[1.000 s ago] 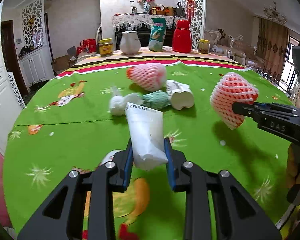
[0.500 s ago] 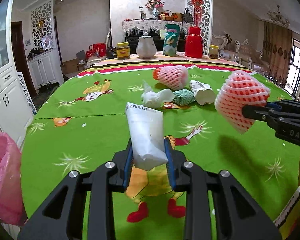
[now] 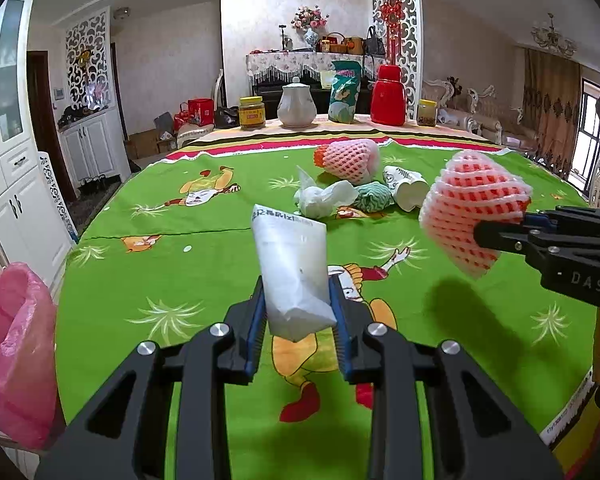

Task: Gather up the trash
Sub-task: 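Carry the fruit net and white tube to the pink bin, then open both tools over the pink bin to drop the net and tube, then grasp the white tissue with the left tool while the right tool grasps a paper cup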

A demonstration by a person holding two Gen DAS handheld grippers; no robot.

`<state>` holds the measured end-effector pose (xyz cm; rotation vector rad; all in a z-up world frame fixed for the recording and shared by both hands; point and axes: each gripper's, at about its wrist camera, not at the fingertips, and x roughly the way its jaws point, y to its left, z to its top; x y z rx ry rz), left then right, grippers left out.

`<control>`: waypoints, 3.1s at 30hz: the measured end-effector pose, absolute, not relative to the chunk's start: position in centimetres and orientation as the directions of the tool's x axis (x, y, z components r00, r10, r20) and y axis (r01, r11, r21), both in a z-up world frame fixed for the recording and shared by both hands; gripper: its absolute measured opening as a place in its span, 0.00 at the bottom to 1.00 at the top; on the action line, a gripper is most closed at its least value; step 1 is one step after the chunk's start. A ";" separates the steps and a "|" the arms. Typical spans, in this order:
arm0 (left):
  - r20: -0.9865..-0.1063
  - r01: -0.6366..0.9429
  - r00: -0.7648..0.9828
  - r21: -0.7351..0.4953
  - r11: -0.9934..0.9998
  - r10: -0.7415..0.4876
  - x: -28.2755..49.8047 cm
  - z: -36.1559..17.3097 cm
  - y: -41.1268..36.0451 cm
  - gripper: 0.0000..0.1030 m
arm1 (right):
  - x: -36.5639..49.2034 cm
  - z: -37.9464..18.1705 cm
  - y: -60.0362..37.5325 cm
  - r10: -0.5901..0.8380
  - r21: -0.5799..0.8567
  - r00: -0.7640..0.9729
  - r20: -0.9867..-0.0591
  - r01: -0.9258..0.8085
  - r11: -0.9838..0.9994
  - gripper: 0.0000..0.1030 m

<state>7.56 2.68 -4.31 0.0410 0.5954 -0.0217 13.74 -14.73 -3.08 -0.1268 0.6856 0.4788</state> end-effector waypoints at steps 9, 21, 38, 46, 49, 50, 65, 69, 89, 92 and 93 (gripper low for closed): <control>-0.543 0.009 0.840 0.033 0.999 0.011 6.8 -4.3 4.2 0.28 | 13.2 -3.0 -12.6 0.407 0.059 0.675 -0.615 -0.475 0.878 0.29; -0.501 -0.068 0.863 0.001 0.998 0.059 4.5 -3.4 9.1 0.28 | 12.3 -2.1 -6.8 0.472 0.058 0.658 -0.586 -0.547 0.835 0.29; -0.418 -0.329 0.858 -0.005 0.944 0.297 -2.8 -1.2 22.1 0.31 | 10.6 0.5 8.4 0.638 0.053 0.564 -0.525 -0.726 0.686 0.29; -0.454 -0.470 0.796 -0.046 0.881 0.401 -6.2 -2.0 30.0 0.31 | 9.4 0.8 16.4 0.709 0.057 0.459 -0.536 -0.818 0.572 0.30; -0.478 -0.517 0.767 -0.065 0.854 0.428 -6.9 -2.7 32.7 0.31 | 9.2 0.5 19.3 0.720 0.058 0.420 -0.552 -0.842 0.536 0.31; -0.481 -0.529 0.761 -0.073 0.845 0.435 -7.2 -2.7 33.5 0.31 | 9.1 0.4 20.3 0.725 0.057 0.408 -0.555 -0.851 0.522 0.31; -0.466 -0.635 0.701 -0.065 0.770 0.540 -8.2 -2.9 38.0 0.80 | 11.0 -0.8 22.8 0.738 0.099 0.368 -0.566 -0.858 0.504 0.78; -0.455 -0.627 0.705 -0.042 0.778 0.544 -7.6 -2.6 36.2 0.95 | 11.7 -0.6 19.3 0.713 0.092 0.407 -0.571 -0.831 0.548 0.78; -0.547 -0.083 0.833 0.018 0.996 0.080 8.2 -2.3 12.5 0.95 | 19.5 -3.3 -8.5 0.375 0.076 0.687 -0.623 -0.424 0.903 0.82; -0.576 -0.024 0.817 0.025 0.999 0.034 11.3 -3.0 9.4 0.95 | 21.5 -3.9 -12.1 0.339 0.107 0.698 -0.632 -0.354 0.929 0.82; -0.583 -0.009 0.812 0.029 1.000 0.024 12.3 -3.2 8.6 0.95 | 22.5 -4.1 -13.3 0.314 0.108 0.705 -0.635 -0.322 0.941 0.82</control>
